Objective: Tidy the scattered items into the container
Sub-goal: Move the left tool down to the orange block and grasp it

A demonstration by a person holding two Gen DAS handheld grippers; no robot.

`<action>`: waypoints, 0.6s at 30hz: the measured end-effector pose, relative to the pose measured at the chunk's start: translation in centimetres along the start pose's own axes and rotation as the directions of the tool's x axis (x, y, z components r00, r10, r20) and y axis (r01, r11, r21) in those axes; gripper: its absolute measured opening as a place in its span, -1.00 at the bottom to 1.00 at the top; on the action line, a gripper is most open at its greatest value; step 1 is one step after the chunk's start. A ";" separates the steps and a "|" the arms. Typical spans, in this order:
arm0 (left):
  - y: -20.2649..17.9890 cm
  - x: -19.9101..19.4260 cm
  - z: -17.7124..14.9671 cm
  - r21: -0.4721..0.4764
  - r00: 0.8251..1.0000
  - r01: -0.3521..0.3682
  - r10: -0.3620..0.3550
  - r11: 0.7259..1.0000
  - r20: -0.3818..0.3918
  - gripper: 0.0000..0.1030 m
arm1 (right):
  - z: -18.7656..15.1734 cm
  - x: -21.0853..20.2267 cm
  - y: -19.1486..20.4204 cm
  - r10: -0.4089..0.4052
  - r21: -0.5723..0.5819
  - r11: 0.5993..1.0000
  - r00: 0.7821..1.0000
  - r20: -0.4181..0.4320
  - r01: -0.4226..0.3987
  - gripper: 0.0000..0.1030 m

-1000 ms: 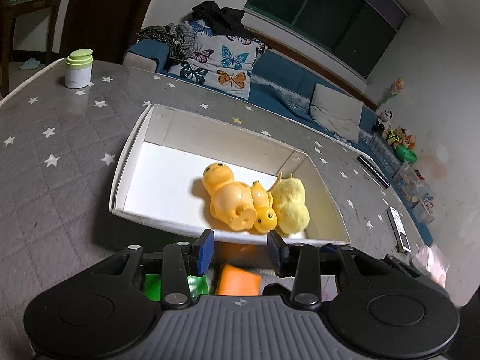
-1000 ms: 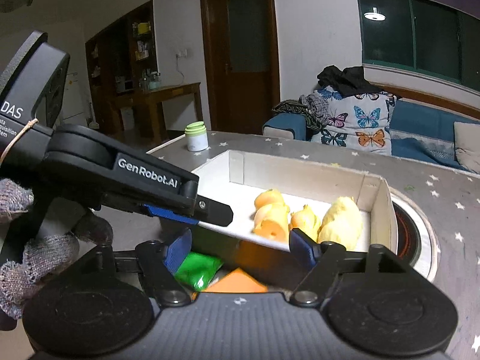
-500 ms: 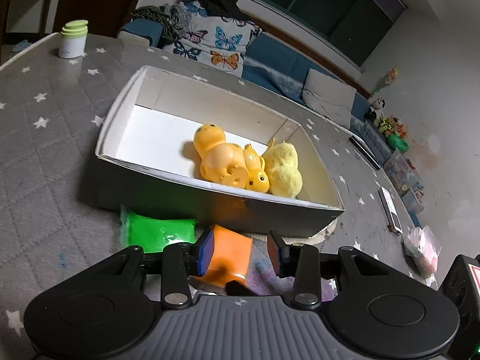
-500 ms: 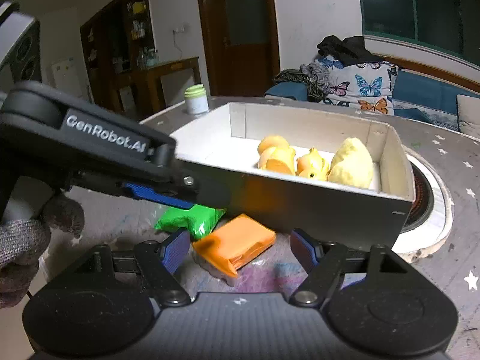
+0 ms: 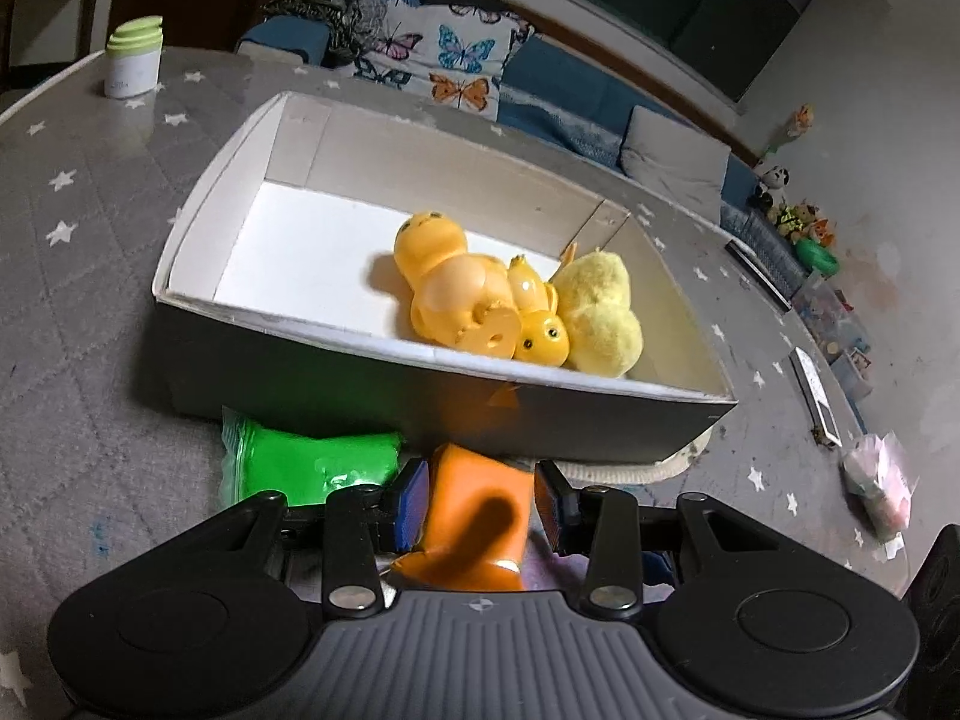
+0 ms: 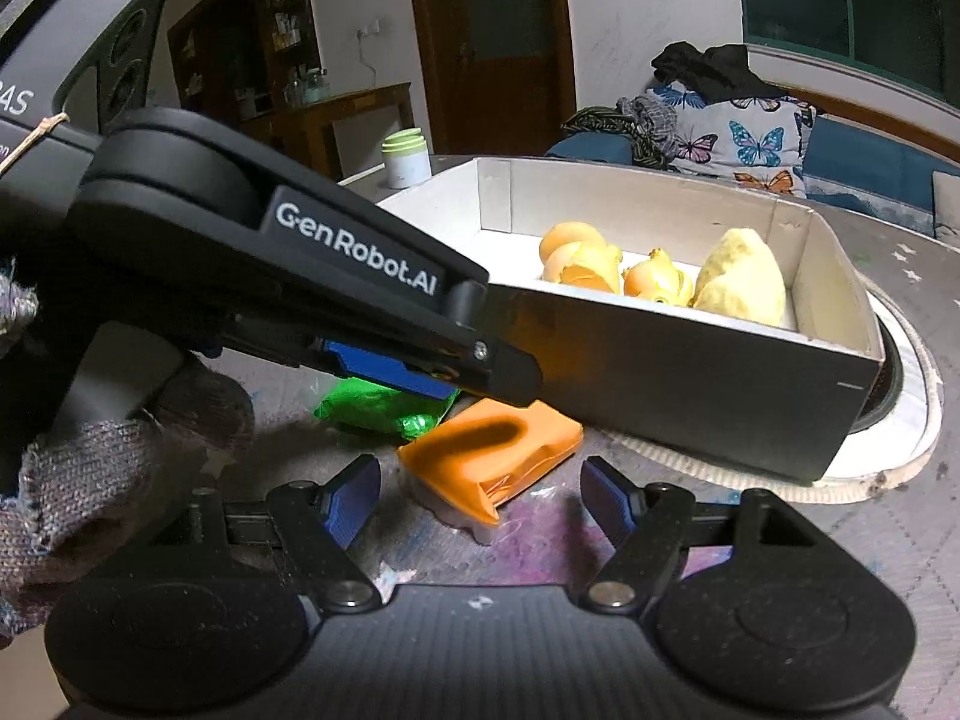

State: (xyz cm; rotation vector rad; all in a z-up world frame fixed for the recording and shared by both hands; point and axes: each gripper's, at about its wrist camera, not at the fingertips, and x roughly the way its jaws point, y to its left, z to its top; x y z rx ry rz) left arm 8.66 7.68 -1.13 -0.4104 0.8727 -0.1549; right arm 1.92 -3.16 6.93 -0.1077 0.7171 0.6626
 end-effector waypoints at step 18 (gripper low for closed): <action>0.6 1.0 -0.5 -0.101 0.998 0.015 -0.020 0.995 -0.057 -0.20 | 0.2 1.1 0.1 0.002 0.017 1.000 1.000 -0.013 -0.001 0.24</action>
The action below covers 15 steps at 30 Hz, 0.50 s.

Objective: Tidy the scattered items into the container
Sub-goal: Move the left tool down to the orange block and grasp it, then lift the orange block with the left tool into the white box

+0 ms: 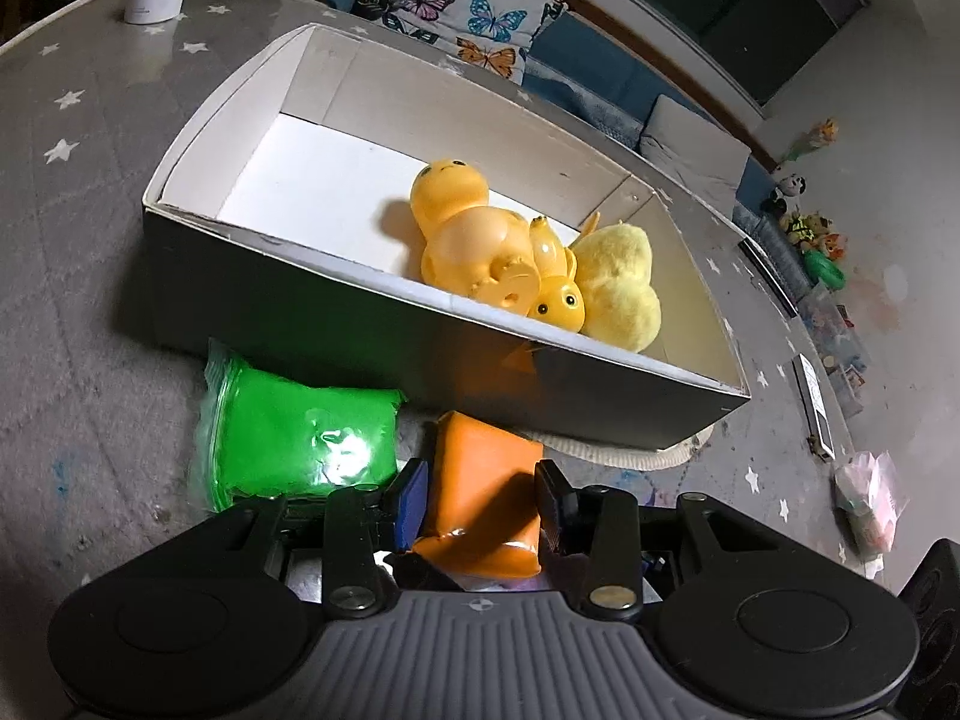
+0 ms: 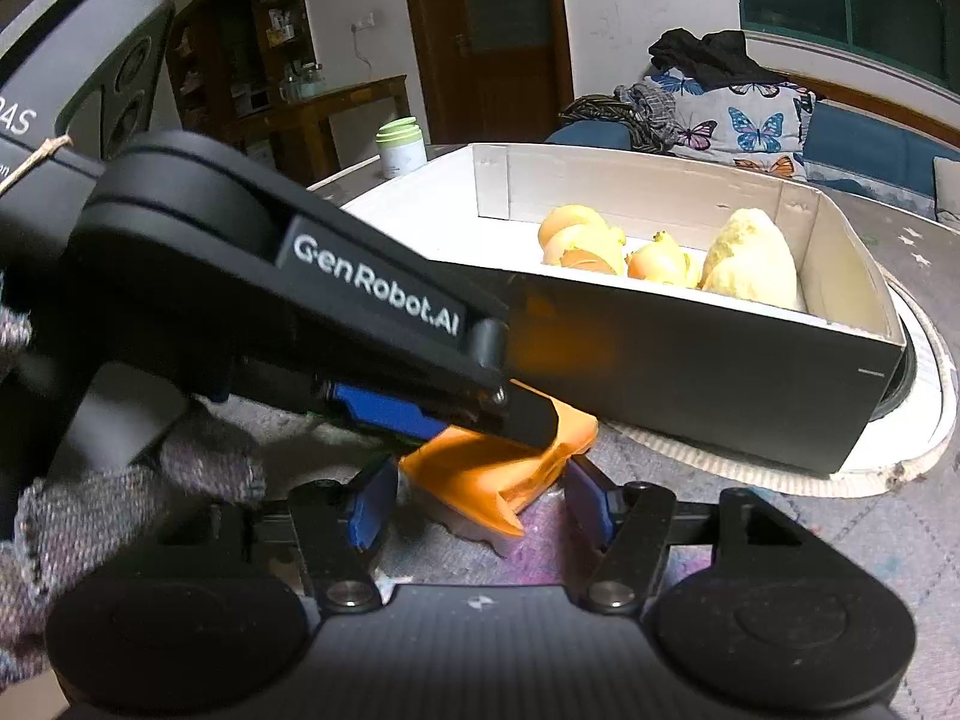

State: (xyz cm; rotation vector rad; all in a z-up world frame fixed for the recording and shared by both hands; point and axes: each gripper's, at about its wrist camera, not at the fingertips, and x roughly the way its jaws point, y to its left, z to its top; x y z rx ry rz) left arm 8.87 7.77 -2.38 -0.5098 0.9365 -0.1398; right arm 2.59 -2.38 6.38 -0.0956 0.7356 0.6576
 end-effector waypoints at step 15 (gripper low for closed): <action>-0.6 -2.0 -0.6 0.002 1.000 -0.005 0.005 1.000 0.030 -0.30 | 0.2 -0.7 1.1 -0.011 -0.021 1.000 1.000 0.015 0.011 0.07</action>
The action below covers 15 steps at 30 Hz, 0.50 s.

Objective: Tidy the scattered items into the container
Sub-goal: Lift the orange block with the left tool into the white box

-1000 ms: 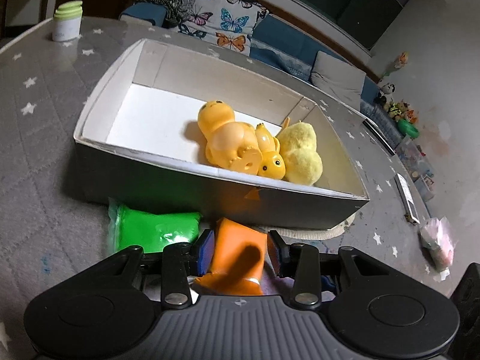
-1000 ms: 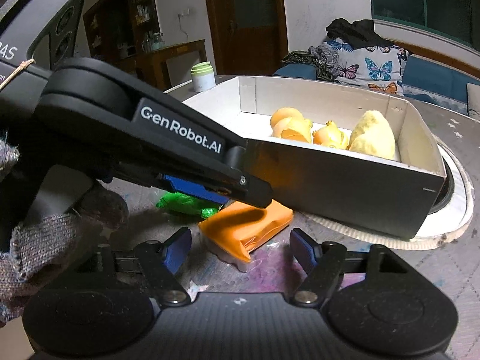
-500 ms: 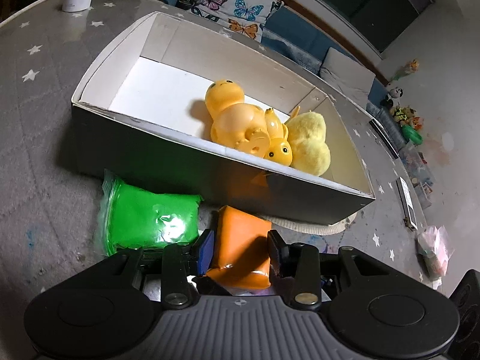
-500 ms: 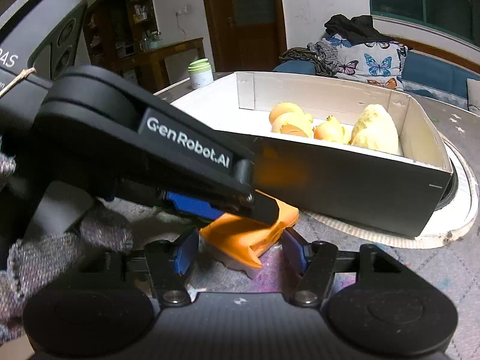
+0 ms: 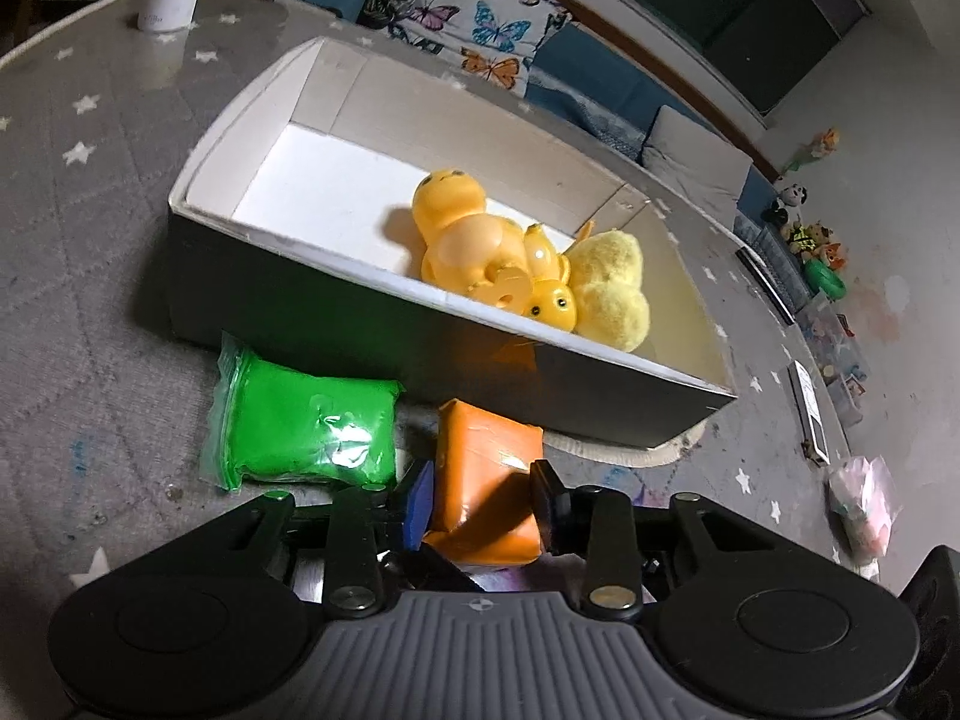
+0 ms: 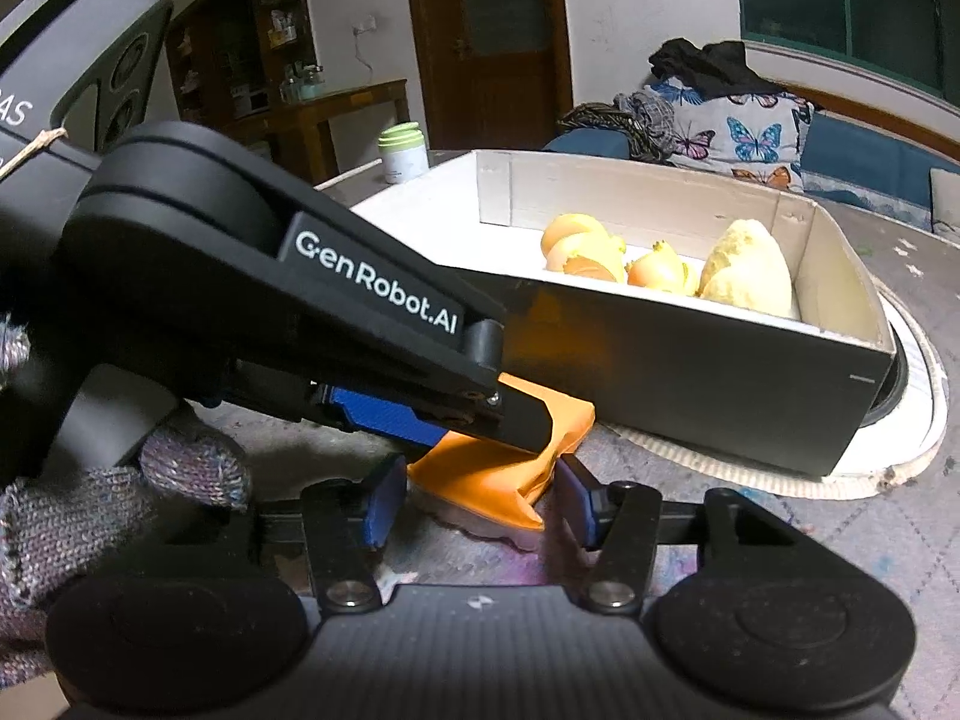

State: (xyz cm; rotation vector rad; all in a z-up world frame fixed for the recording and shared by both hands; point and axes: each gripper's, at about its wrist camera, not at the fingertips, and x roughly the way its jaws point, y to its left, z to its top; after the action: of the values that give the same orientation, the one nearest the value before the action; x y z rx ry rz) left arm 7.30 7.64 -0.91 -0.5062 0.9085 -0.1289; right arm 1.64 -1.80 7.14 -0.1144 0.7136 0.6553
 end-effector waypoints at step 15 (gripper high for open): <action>-1.9 -4.7 3.9 0.041 0.986 -0.005 -0.002 0.999 0.168 -0.30 | 5.0 -2.9 1.8 0.013 -0.104 0.995 0.990 0.142 0.002 0.06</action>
State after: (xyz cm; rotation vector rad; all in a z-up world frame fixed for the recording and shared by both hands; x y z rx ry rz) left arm 7.64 8.92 5.35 -0.4707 0.7402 -0.1019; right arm 1.74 -0.30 12.99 -0.1597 0.5429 0.6987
